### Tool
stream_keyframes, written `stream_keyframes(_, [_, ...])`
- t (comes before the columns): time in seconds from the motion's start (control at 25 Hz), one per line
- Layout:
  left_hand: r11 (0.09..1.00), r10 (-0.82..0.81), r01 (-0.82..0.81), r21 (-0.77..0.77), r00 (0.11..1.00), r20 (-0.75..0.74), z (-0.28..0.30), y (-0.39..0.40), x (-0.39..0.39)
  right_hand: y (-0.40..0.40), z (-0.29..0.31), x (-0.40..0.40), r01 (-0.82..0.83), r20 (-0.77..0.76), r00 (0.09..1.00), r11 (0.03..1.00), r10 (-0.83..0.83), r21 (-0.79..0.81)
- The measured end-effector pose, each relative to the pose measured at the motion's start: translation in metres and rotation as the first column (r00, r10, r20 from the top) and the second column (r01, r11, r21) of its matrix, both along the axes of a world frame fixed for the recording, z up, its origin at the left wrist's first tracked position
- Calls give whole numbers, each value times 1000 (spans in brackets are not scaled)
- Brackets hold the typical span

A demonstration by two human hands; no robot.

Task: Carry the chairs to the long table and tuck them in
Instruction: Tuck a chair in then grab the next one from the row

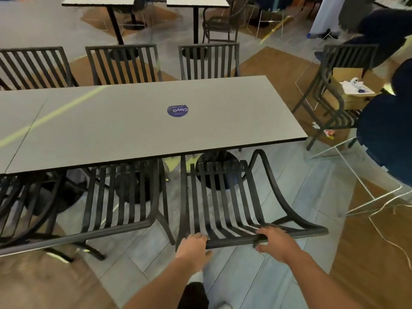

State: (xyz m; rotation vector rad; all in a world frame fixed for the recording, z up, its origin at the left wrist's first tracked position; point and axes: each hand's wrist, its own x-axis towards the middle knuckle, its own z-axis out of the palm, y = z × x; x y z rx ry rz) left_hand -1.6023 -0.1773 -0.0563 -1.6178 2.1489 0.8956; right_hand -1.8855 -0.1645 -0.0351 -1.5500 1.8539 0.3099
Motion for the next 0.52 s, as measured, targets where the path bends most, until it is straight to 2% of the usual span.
stream_keyframes(0.12, [999, -5, 0, 52, 997, 81, -11, -13, -7, -8, -21, -12, -105, -107, 989, 994, 100, -39])
stream_keyframes(0.28, [993, -64, 47, 109, 985, 158, -19, -33, -12, -18, -37, -24, -224, -144, 965, 974, 218, -26])
stream_keyframes(0.52, [990, -100, 83, 114, 983, 153, -15, -86, -22, -60, -43, -34, -195, -137, 973, 979, 186, -60])
